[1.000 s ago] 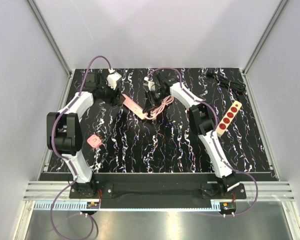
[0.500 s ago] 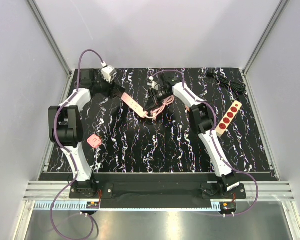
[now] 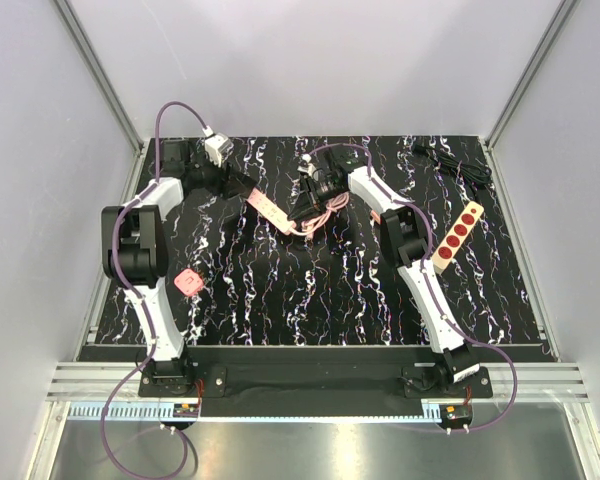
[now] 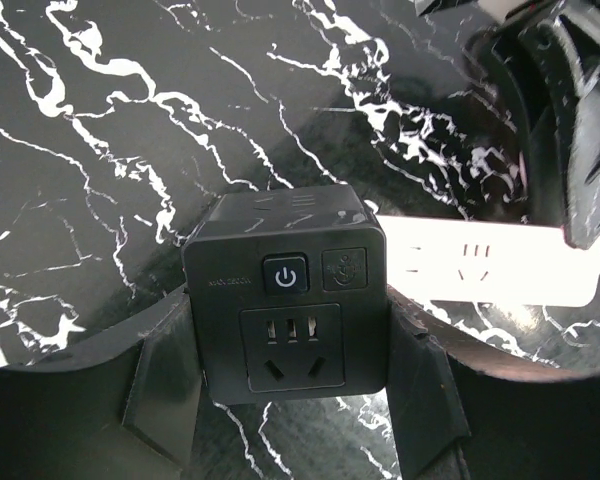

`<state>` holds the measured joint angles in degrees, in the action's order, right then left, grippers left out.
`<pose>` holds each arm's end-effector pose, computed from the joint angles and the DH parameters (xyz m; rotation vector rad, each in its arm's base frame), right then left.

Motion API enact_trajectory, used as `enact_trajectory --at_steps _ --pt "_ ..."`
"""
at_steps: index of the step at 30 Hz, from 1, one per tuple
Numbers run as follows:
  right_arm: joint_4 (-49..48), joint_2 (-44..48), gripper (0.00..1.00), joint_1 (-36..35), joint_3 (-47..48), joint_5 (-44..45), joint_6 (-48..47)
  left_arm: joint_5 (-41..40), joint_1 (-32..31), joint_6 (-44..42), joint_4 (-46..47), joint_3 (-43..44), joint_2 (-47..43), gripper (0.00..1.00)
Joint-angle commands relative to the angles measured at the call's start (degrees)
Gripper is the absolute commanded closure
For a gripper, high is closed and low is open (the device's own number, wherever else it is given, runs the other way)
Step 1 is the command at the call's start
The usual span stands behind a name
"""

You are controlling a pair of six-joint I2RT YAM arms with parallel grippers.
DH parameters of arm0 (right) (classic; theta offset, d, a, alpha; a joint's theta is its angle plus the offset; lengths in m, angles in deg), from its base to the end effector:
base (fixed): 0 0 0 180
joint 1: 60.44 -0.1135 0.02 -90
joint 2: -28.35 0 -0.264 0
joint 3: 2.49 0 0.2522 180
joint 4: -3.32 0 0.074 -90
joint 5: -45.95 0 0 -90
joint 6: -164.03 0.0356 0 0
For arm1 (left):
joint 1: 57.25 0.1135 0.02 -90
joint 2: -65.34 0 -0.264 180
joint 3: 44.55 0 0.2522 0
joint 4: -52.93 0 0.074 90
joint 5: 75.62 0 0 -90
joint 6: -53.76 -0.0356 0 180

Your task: Insert the plug

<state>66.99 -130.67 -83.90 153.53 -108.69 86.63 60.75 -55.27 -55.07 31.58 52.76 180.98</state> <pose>0.4951 0.2499 0.1129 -0.5840 2.5556 1.7299 0.4501 -0.0102 0.2093 0.7112 1.9755 -0.6925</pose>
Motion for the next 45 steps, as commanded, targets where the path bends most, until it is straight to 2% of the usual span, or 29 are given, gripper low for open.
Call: enact_trajectory --at_steps 1,11,15,22,26,35,45 --pt "-1.5 -3.6 1.00 1.2 -2.0 3.9 -1.3 4.3 0.0 3.1 7.3 1.7 0.6 1.00" --pt "-2.0 -3.1 1.00 1.1 -2.6 3.5 -0.9 2.8 0.0 3.4 5.0 3.5 2.6 1.00" --pt "-2.1 -2.8 1.00 1.1 -2.7 2.9 -1.0 1.6 -0.4 0.5 -1.4 6.3 4.6 1.00" --pt "-2.4 -3.1 1.00 1.2 -2.5 2.5 -0.8 -2.1 -1.0 -2.9 -2.5 4.4 4.2 1.00" --pt "-2.4 -3.1 1.00 1.3 -2.3 2.4 -0.8 -1.7 -1.4 -7.4 -5.3 5.2 4.2 1.00" --pt "-2.7 -3.5 1.00 1.8 -2.2 2.2 -0.4 -0.3 -1.2 -11.7 -11.9 7.7 3.3 1.00" --pt "-3.1 -3.4 1.00 1.8 -2.3 1.8 -0.7 -0.7 -0.8 -10.5 -14.3 11.6 5.2 1.00"
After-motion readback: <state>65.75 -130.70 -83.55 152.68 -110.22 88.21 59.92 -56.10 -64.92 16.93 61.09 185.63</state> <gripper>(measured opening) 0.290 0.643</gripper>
